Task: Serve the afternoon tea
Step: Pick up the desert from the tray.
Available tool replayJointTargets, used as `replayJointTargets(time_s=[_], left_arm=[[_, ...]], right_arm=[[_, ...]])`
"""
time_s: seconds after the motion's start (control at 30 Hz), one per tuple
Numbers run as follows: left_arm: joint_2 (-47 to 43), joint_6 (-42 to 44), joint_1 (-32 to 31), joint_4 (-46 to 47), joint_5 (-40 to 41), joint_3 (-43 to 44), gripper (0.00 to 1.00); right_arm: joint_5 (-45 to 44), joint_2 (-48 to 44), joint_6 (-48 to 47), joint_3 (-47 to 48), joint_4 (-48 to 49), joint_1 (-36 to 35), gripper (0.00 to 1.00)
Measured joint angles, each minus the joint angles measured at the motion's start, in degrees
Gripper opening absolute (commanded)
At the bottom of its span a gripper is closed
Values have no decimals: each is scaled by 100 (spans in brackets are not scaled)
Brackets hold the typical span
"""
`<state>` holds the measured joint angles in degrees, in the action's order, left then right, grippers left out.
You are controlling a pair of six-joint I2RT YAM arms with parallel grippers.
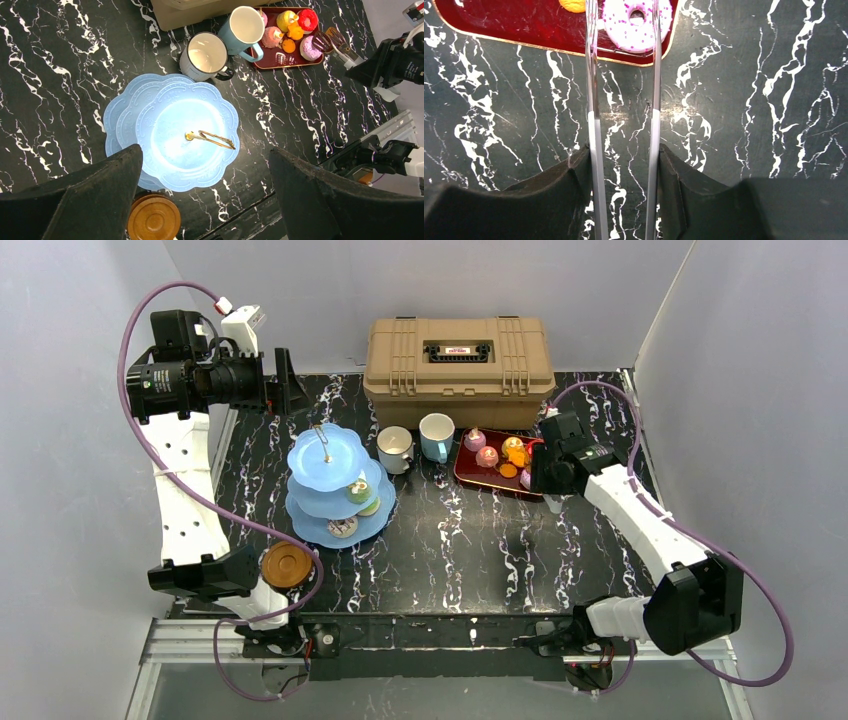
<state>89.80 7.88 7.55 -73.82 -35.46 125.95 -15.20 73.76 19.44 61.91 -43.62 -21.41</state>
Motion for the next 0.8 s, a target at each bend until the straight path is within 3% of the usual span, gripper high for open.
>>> replayJointTargets(time_s=[0.8], left_arm=[[0,0,2,7,-17,0,95]], right_arm=[[-81,90,-186,-354,66,142,66]])
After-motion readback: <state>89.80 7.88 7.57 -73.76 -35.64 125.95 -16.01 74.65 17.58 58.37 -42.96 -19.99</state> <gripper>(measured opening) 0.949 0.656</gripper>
